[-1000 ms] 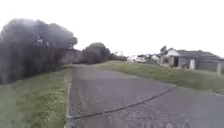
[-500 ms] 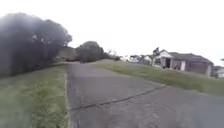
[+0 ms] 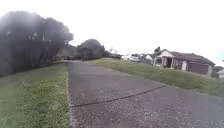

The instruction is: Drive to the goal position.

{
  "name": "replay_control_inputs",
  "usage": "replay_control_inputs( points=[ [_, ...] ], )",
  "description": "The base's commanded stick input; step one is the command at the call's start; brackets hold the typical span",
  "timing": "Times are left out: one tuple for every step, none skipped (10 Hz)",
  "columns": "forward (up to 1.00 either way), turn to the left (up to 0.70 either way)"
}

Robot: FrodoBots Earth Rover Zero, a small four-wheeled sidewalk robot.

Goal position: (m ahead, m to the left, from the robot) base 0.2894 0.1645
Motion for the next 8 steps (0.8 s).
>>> replay_control_inputs(
  points=[
    [0.00, 0.00],
    [0.00, 0.00],
    [0.57, 0.00],
    [1.00, 0.00],
    [1.00, 0.00],
    [1.00, 0.00],
    [1.00, 0.00],
    [1.00, 0.00]
  ],
)
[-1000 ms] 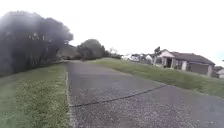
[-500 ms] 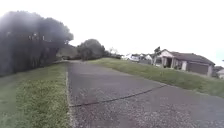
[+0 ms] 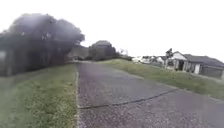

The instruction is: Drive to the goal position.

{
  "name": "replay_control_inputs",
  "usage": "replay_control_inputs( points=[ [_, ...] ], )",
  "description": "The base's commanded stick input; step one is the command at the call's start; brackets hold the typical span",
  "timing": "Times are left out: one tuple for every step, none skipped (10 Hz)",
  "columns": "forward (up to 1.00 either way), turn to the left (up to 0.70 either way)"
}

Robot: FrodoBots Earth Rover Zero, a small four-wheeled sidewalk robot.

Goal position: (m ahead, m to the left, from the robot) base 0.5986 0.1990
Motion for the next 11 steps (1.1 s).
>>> replay_control_inputs(
  points=[
    [1.00, 0.00],
    [1.00, 0.00],
    [1.00, 0.00],
    [1.00, 0.00],
    [1.00, 0.00],
    [1.00, 0.00],
    [1.00, 0.00],
    [1.00, 0.00],
    [1.00, 0.00],
    [1.00, 0.00],
    [1.00, 0.00]
  ],
)
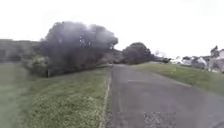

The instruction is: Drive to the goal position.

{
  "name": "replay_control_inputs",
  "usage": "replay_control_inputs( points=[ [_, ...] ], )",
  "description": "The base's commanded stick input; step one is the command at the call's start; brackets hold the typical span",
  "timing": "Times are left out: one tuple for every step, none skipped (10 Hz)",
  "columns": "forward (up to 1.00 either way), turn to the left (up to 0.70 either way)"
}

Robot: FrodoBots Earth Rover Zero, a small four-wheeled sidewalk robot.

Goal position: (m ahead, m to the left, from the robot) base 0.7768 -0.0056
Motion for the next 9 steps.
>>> replay_control_inputs(
  points=[
    [1.00, 0.00],
    [1.00, 0.00],
    [1.00, 0.00],
    [1.00, 0.00],
    [1.00, 0.00],
    [1.00, 0.00],
    [1.00, 0.00],
    [1.00, 0.00],
    [1.00, 0.00]
  ],
)
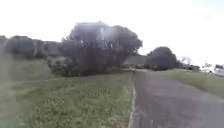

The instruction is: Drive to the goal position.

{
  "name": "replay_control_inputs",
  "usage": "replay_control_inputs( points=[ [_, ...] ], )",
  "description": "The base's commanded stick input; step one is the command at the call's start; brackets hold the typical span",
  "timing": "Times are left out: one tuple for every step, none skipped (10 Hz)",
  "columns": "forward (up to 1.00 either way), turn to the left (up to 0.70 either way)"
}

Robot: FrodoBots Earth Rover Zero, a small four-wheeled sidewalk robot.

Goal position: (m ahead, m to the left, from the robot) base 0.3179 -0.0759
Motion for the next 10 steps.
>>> replay_control_inputs(
  points=[
    [1.00, -0.27],
    [0.89, -0.29],
    [0.18, -0.42],
    [0.00, -0.45],
    [0.00, -0.45],
    [0.00, -0.45],
    [0.00, -0.45],
    [0.00, -0.45],
    [0.00, -0.45],
    [0.00, -0.45]
  ],
)
